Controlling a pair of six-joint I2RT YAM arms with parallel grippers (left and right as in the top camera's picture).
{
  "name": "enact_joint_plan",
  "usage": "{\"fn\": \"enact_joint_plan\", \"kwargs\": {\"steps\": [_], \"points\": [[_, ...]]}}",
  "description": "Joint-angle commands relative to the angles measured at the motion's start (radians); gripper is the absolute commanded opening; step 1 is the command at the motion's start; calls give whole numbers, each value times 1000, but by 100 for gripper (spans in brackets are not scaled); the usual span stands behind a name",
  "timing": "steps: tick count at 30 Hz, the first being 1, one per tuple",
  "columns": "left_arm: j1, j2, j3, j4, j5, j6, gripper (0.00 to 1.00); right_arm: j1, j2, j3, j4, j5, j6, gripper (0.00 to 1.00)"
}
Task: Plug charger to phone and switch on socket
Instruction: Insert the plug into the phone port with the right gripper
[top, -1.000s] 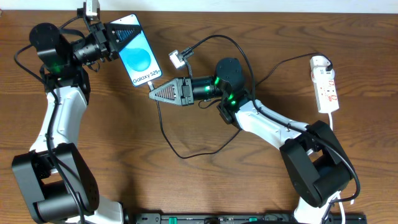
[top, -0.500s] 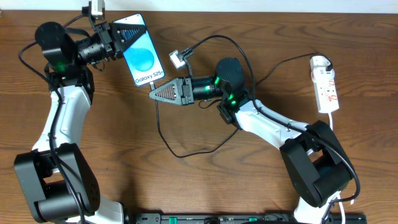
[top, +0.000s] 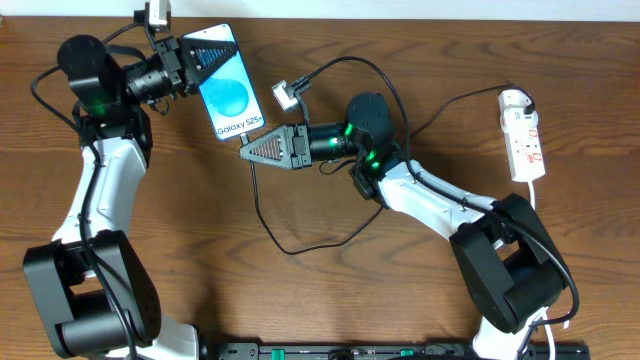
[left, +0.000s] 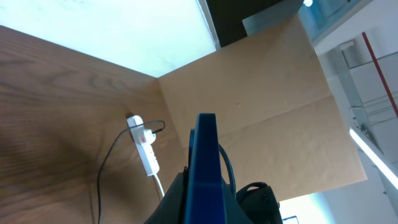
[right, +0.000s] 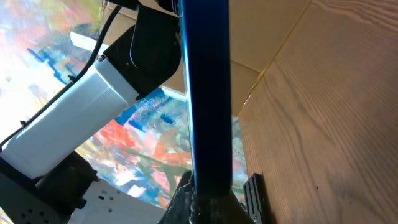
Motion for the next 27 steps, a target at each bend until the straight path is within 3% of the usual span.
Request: {"fn": "enact_joint_plan", "kwargs": {"steps": [1, 16, 19, 27], "points": [[-21, -28, 17, 5, 105, 6, 7, -13, 4, 8, 6, 121, 10, 1], [-21, -28, 17, 5, 107, 13, 7, -13, 4, 8, 6, 122, 10, 5], [-21, -28, 17, 5, 107, 13, 7, -13, 4, 8, 6, 121, 9, 16], [-21, -28, 17, 5, 107, 25, 8, -13, 4, 8, 6, 121, 9, 64]]}}
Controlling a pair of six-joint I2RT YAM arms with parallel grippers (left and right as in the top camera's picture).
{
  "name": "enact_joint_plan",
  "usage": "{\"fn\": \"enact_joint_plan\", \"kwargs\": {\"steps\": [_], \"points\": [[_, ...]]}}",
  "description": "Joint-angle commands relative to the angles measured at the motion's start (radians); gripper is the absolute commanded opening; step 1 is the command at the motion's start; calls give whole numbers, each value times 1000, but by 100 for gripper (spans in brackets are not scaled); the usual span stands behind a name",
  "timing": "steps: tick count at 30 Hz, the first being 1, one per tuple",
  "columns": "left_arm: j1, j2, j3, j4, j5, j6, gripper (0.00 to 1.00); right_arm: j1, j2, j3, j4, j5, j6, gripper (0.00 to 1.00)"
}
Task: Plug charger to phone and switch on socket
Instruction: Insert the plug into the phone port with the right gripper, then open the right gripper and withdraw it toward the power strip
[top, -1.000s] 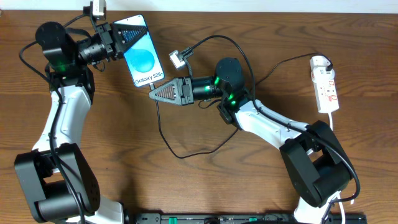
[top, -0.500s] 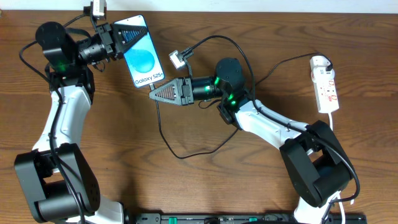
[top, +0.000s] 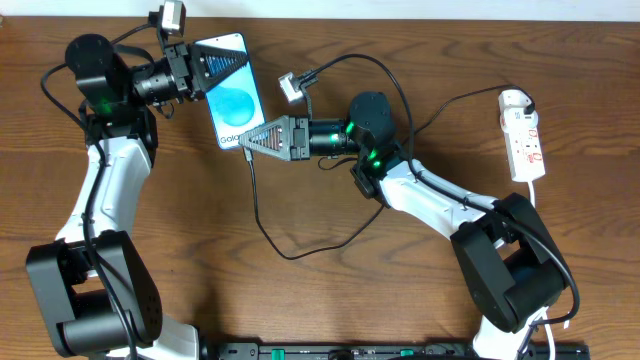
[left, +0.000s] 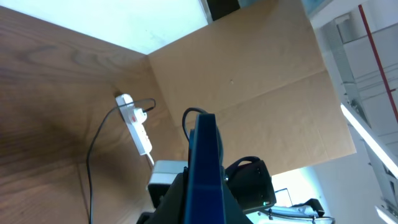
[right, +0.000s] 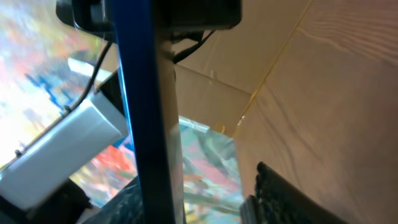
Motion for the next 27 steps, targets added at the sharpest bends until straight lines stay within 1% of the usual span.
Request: {"fn": "enact_joint_plan", "kwargs": {"steps": [1, 2, 3, 4, 9, 16, 19, 22, 25, 27], "points": [[0, -28, 17, 6, 24, 18, 7, -7, 4, 8, 4, 21, -10, 72], [0, -28, 17, 6, 24, 18, 7, -7, 4, 8, 4, 21, -10, 82], [0, -28, 17, 6, 24, 23, 7, -7, 4, 8, 4, 21, -10, 97], [0, -27, 17, 6, 25, 29, 7, -7, 4, 8, 4, 20, -10, 99], [8, -27, 17, 6, 24, 51, 7, -8, 4, 8, 3, 14, -66, 99], [69, -27, 17, 6, 27, 50, 7, -31, 4, 8, -5, 3, -73, 99], [100, -27, 17, 6, 48, 50, 8, -46, 4, 8, -5, -5, -75, 99], [120, -27, 17, 6, 71, 50, 7, -57, 4, 8, -19, -8, -116, 99], [132, -27, 17, 5, 77, 50, 8, -62, 4, 8, -115, 7, -173, 99], [133, -27, 17, 5, 77, 50, 7, -64, 4, 8, -212, 31, -219, 99]]}}
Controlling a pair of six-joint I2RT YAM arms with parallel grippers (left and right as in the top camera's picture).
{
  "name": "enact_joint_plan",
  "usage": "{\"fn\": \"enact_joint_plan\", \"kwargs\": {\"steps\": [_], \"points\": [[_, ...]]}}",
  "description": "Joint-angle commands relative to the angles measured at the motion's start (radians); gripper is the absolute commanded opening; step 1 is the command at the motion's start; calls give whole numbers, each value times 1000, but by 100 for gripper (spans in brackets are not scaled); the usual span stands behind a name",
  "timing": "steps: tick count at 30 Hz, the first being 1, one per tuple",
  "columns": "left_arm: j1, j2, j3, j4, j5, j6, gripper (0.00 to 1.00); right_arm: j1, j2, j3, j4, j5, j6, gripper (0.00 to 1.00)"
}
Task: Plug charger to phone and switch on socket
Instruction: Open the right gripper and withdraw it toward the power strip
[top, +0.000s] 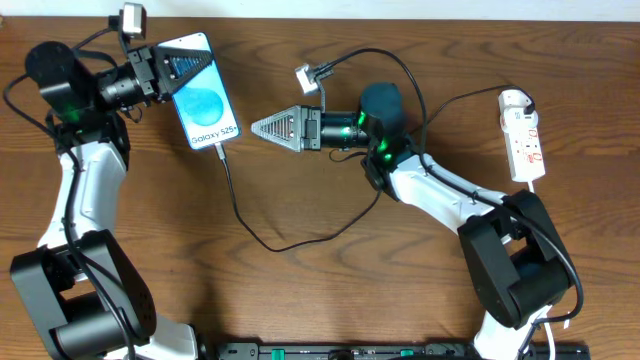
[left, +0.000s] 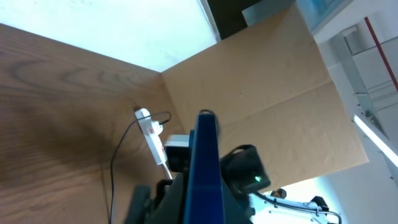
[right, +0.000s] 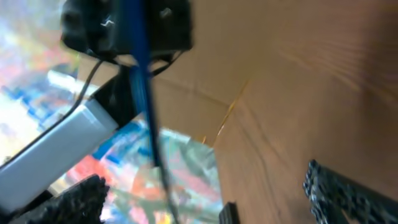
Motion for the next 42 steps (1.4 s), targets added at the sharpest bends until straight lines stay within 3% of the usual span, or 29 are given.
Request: {"fn": "enact_joint_plan", "kwargs": {"steps": [1, 9, 25, 42], "points": [[5, -27, 17, 7, 31, 6, 7, -5, 4, 7, -135, 41, -126, 99], [5, -27, 17, 7, 31, 6, 8, -7, 4, 7, -537, 231, -347, 99], [2, -19, -14, -2, 31, 13, 8, -57, -65, 8, -929, 623, -489, 99], [-16, -7, -249, -12, -108, 130, 7, -57, -128, 8, -1036, 805, -503, 99]]}}
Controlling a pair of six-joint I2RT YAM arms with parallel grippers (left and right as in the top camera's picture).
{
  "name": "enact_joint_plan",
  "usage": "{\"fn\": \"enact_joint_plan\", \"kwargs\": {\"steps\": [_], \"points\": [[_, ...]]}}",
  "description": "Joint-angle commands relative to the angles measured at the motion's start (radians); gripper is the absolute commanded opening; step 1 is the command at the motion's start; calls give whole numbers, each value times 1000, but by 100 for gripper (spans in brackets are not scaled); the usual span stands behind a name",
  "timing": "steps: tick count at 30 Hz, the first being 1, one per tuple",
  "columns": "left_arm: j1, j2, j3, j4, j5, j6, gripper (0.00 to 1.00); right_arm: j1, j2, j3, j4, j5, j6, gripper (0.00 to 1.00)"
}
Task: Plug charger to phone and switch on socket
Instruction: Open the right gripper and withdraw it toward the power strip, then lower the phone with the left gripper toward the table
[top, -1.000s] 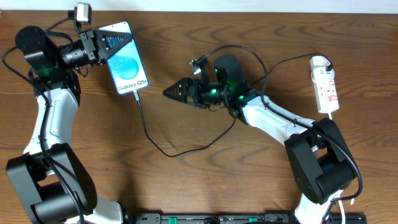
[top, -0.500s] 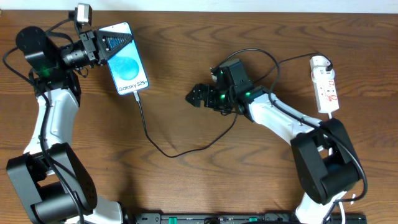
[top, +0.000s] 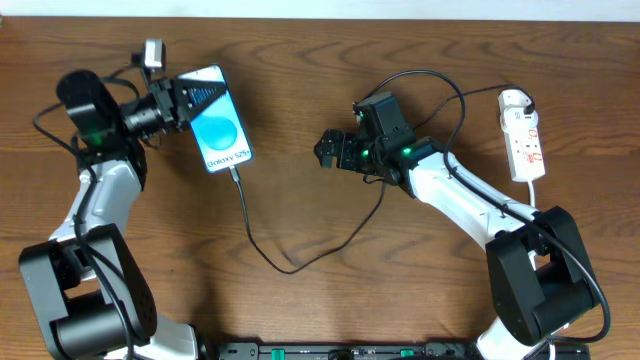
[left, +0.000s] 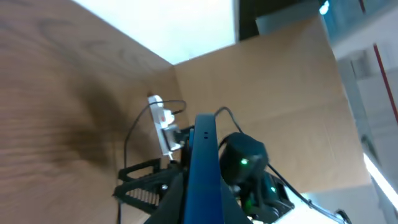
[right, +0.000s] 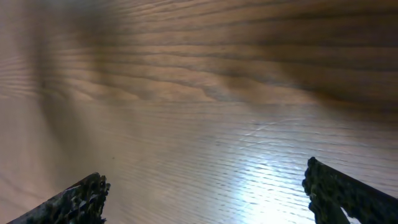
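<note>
My left gripper (top: 198, 97) is shut on the phone (top: 224, 132), a blue-screened handset held at the table's far left. The black charger cable (top: 290, 265) is plugged into the phone's lower end and loops across the wood, past my right arm, toward the white power strip (top: 525, 135) at the far right. In the left wrist view the phone (left: 202, 155) stands edge-on between the fingers of the left gripper (left: 200, 183), with the power strip (left: 160, 118) beyond it. My right gripper (top: 330, 152) is open, empty and pointing down at bare wood; its view shows the right gripper (right: 214, 196) with fingertips (right: 348, 193) wide apart.
The brown wooden table (top: 330, 310) runs to a pale wall strip at the back. A black rail lies along the front edge (top: 350, 350). The slack cable loop crosses the table's middle, under my right forearm.
My right gripper was open, level and pointing at the phone; now it is farther right and turned down toward the table. The left gripper with the phone has shifted slightly right and nearer.
First my right gripper was shut at the cable's plug end by the phone's lower edge, the left holding the phone. Then it pressed up against that edge. Then it stood open and apart, the cable hanging from the phone. Now it has drawn back.
</note>
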Motion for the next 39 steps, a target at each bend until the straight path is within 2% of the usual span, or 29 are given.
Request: {"fn": "enact_joint_plan", "kwargs": {"steps": [1, 5, 15, 21, 31, 39], "points": [[-1, -4, -56, 6, -58, 58, 7, -8, -25, 7, -11, 49, -19, 99], [-1, 21, -117, -6, -100, 92, 7, -8, -27, 7, -25, 79, -3, 99], [-1, 108, -169, -261, -211, 292, 7, -8, -107, 37, -136, 185, -5, 99], [-1, 136, -170, -337, -246, 345, 7, -8, -206, 37, -171, 228, -4, 99], [-1, 137, -170, -552, -447, 473, 8, -8, -360, 37, -183, 229, -4, 99], [-1, 137, -170, -714, -635, 571, 7, -8, -376, 37, -204, 248, -4, 99]]}}
